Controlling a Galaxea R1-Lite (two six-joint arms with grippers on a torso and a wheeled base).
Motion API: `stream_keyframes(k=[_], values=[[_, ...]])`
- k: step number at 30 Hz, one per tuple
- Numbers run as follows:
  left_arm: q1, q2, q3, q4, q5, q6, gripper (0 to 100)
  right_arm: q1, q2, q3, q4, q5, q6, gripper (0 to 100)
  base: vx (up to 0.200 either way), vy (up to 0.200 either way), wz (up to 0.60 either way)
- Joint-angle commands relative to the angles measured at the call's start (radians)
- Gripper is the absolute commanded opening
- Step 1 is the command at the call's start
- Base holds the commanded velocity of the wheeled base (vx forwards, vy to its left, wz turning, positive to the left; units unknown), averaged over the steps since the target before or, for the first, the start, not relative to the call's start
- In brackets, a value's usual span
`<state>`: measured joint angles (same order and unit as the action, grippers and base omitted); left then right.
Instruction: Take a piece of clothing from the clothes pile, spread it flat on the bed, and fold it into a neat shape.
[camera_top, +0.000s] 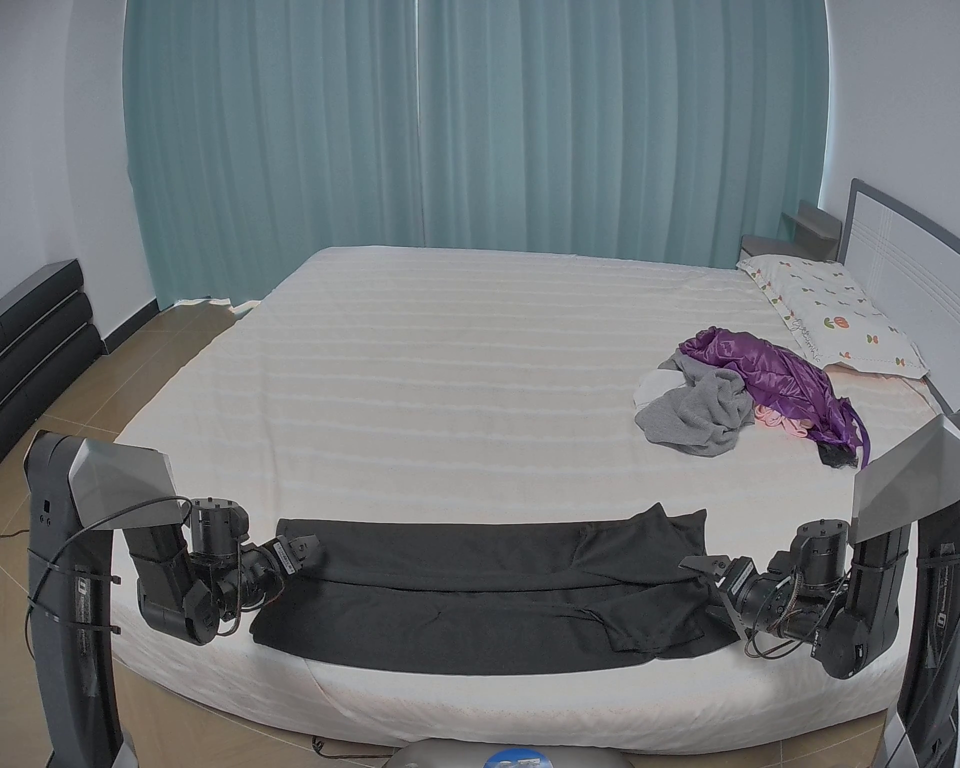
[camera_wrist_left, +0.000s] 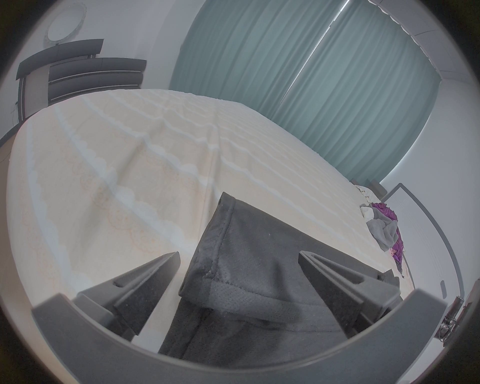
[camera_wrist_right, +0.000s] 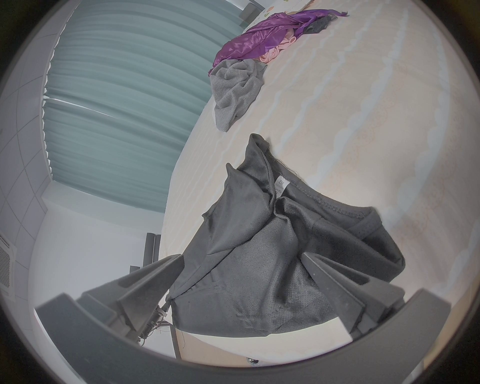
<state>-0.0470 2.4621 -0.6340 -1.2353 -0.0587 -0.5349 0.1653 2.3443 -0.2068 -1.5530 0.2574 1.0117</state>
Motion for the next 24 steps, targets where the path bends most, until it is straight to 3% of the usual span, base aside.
stream_keyframes(k=[1, 6, 7, 24], values=[[-0.001, 0.008, 0.008, -0.001, 0.0, 0.0, 100, 0.0, 0.003, 0.001, -0.015, 0.0, -0.001, 100, 0.0, 0.0, 0.0], [-0.002, 0.006, 0.011, -0.001, 0.0, 0.0, 100, 0.0, 0.003, 0.0, -0.015, 0.0, -0.001, 100, 0.0, 0.0, 0.0], [-0.002, 0.006, 0.011, -0.001, 0.0, 0.0, 0, 0.0, 0.003, 0.0, -0.015, 0.0, -0.001, 100, 0.0, 0.0, 0.0], [-0.005, 0.005, 0.024, -0.035, 0.02, -0.005, 0, 0.0, 0.001, 0.0, -0.015, 0.0, 0.001, 100, 0.0, 0.0, 0.0]])
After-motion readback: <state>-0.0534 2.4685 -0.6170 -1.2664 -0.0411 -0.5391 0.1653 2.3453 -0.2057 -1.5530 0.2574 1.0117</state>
